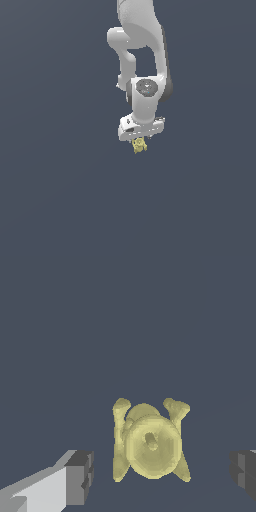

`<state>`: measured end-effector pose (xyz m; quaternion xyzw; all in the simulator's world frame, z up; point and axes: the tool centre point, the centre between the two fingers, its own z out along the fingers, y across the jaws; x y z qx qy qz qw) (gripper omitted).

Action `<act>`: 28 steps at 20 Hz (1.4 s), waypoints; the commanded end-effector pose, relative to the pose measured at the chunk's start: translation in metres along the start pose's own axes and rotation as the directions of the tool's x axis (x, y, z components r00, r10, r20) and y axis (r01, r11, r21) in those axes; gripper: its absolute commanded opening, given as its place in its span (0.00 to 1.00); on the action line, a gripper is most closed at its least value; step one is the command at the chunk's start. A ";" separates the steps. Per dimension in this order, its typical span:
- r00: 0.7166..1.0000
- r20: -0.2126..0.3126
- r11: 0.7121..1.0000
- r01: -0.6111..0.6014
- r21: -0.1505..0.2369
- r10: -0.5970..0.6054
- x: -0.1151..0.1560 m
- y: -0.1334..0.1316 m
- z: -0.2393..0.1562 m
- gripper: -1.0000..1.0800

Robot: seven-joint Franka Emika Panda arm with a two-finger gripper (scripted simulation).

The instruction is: Pick up the object and move it to a goal position.

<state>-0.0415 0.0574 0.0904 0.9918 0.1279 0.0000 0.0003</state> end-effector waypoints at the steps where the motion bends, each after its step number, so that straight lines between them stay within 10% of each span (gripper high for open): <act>1: 1.000 0.000 1.000 0.000 0.000 0.000 0.000 0.000 0.004 0.96; 15: 1.000 0.000 1.000 0.003 0.001 -0.003 -0.001 -0.001 0.050 0.96; 16: 1.000 0.000 1.000 0.003 0.001 -0.003 -0.001 -0.001 0.050 0.00; 28: 1.000 0.000 1.000 0.003 0.000 -0.003 -0.002 0.000 0.048 0.00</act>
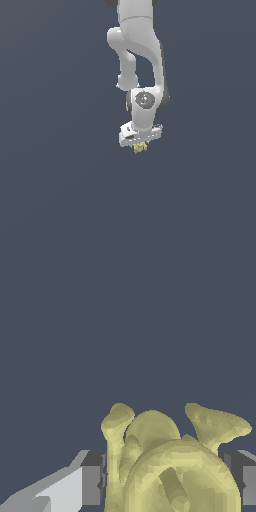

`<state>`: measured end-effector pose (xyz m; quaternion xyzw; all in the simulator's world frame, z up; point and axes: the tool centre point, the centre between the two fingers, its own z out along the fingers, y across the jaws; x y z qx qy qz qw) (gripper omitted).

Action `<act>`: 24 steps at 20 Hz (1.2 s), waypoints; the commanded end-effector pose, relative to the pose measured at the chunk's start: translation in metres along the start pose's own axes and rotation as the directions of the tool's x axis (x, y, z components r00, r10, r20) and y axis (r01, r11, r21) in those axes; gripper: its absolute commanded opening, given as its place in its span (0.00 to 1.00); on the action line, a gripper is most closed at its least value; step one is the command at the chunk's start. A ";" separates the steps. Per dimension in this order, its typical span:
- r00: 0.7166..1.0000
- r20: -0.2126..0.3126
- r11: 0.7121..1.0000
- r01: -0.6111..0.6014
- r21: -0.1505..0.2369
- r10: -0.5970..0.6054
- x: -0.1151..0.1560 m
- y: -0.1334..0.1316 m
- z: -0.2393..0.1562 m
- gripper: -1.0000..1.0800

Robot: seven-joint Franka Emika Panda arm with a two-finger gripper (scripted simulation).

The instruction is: Pick up the object and move it to a goal position.

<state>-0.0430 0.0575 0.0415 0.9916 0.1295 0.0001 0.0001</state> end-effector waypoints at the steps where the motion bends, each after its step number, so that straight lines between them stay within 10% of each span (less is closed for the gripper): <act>1: 1.000 0.000 1.000 0.000 0.000 0.000 -0.001 0.001 -0.002 0.00; 24: 1.000 -0.001 1.000 0.001 0.002 -0.001 -0.051 0.064 -0.153 0.00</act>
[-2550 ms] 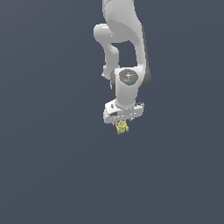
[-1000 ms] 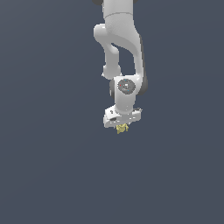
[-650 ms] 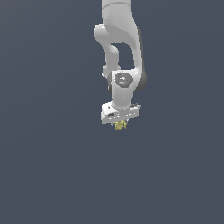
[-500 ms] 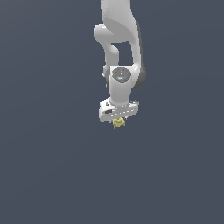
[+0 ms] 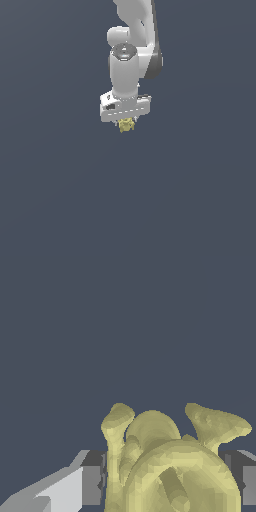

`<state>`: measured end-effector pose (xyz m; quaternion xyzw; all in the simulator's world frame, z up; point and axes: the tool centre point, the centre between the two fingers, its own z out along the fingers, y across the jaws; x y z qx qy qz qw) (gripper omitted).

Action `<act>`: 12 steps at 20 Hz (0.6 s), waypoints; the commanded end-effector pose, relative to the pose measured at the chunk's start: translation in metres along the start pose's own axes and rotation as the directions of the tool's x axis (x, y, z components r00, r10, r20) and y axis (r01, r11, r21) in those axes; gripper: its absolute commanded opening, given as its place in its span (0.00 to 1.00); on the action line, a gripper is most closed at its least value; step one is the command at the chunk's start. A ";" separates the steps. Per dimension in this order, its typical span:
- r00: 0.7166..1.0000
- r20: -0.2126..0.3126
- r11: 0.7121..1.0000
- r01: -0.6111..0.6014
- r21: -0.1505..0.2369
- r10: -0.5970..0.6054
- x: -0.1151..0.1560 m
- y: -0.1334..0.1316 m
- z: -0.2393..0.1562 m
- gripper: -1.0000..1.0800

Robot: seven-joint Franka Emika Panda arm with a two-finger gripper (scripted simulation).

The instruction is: Pick up the object and move it to a goal position.

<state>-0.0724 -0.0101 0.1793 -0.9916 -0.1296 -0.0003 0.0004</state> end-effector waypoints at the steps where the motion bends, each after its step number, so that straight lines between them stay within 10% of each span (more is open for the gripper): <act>1: 1.000 0.000 1.000 0.000 0.001 0.000 -0.008 0.010 -0.024 0.00; 12: 1.000 0.000 1.000 0.000 0.001 0.000 -0.031 0.043 -0.101 0.00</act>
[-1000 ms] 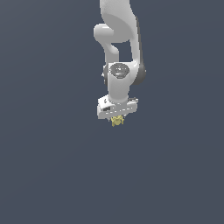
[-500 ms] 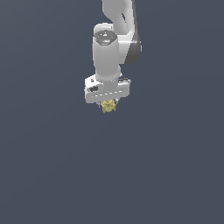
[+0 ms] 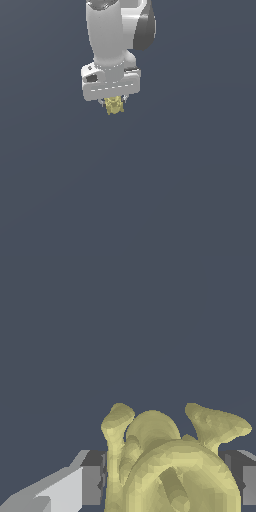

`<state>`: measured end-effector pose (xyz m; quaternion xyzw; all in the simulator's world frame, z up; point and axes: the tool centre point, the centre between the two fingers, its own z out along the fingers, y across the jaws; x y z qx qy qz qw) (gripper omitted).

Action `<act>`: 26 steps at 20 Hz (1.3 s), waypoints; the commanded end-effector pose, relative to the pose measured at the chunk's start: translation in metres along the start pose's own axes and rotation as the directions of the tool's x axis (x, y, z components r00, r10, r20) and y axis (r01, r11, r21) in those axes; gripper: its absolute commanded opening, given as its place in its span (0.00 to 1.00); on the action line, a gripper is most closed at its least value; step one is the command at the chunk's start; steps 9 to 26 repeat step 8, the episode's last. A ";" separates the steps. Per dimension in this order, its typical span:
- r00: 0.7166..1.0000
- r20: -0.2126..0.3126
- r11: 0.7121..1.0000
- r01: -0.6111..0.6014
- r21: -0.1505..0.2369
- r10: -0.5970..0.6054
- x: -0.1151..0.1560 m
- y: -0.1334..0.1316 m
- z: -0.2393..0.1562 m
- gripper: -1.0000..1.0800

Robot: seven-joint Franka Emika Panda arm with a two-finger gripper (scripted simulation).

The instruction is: Pick up the object and move it to a goal position.

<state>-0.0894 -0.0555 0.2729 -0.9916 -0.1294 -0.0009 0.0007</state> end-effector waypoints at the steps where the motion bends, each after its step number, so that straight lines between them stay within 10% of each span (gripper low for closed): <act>1: 1.000 0.001 1.000 0.001 0.001 -0.001 -0.004 0.005 -0.012 0.00; 26: 1.000 0.002 1.000 0.001 0.000 -0.001 -0.007 0.011 -0.025 0.00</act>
